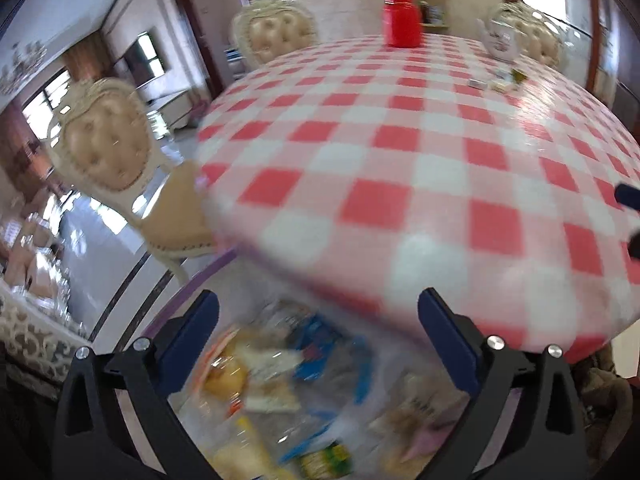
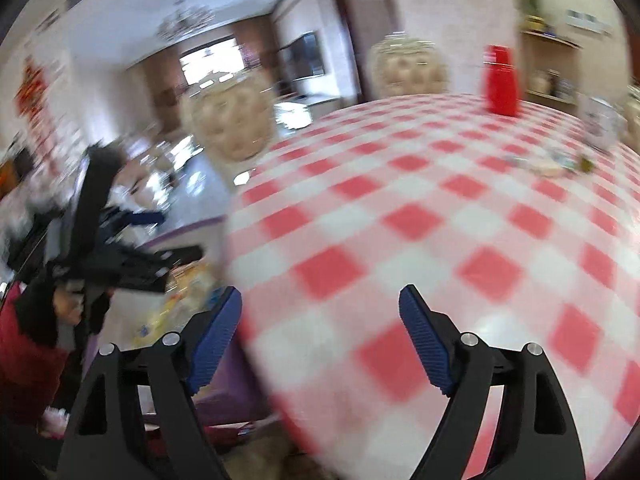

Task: Organize snacks
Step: 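Move both open tools back over the table snacks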

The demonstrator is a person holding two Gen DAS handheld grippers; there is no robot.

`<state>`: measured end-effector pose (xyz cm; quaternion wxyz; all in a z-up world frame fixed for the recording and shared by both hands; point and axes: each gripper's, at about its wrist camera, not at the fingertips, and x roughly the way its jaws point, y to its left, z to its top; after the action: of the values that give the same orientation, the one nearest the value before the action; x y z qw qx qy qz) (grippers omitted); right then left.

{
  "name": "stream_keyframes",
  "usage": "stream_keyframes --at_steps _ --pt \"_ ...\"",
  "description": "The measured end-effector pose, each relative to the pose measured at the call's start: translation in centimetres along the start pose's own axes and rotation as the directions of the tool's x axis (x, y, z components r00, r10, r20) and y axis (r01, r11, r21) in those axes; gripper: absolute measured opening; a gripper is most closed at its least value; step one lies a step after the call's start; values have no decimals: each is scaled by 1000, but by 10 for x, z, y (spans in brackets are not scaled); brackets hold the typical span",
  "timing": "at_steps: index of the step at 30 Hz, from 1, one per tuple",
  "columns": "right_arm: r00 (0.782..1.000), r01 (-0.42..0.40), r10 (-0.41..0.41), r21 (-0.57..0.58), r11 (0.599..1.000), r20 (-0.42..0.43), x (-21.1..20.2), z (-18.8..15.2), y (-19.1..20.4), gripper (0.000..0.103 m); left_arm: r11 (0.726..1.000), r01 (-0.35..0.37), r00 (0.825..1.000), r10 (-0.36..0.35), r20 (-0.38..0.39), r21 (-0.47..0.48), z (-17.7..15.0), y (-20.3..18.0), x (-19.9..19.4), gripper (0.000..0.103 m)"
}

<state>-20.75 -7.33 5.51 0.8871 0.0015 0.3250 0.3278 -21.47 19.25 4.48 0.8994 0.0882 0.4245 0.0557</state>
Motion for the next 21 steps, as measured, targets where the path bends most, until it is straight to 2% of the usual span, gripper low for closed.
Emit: stream_keyframes --at_steps 2,6,10,13,15,18,21 --pt "997 69 -69 37 997 14 -5 3 -29 82 998 52 999 -52 -13 30 20 -26 9 100" --pt "976 209 -215 142 968 24 -12 6 -107 87 983 167 985 -162 -58 81 67 -84 34 100" --pt "958 278 -287 274 921 -7 -13 12 -181 87 958 260 965 -254 -62 120 130 -154 68 100" --pt "939 333 -342 342 879 -37 -12 18 -227 87 942 324 946 -320 -54 83 174 -195 98 100" --pt "938 335 -342 372 865 -49 -10 18 -251 87 942 331 943 -329 -43 62 195 -212 114 100" --pt "943 323 -324 405 855 -70 -4 17 -277 87 955 286 958 -287 -1 79 230 -233 142 100" --pt "952 301 -291 455 838 -94 11 26 -296 87 971 233 972 -233 7 -52 262 -227 181 100"
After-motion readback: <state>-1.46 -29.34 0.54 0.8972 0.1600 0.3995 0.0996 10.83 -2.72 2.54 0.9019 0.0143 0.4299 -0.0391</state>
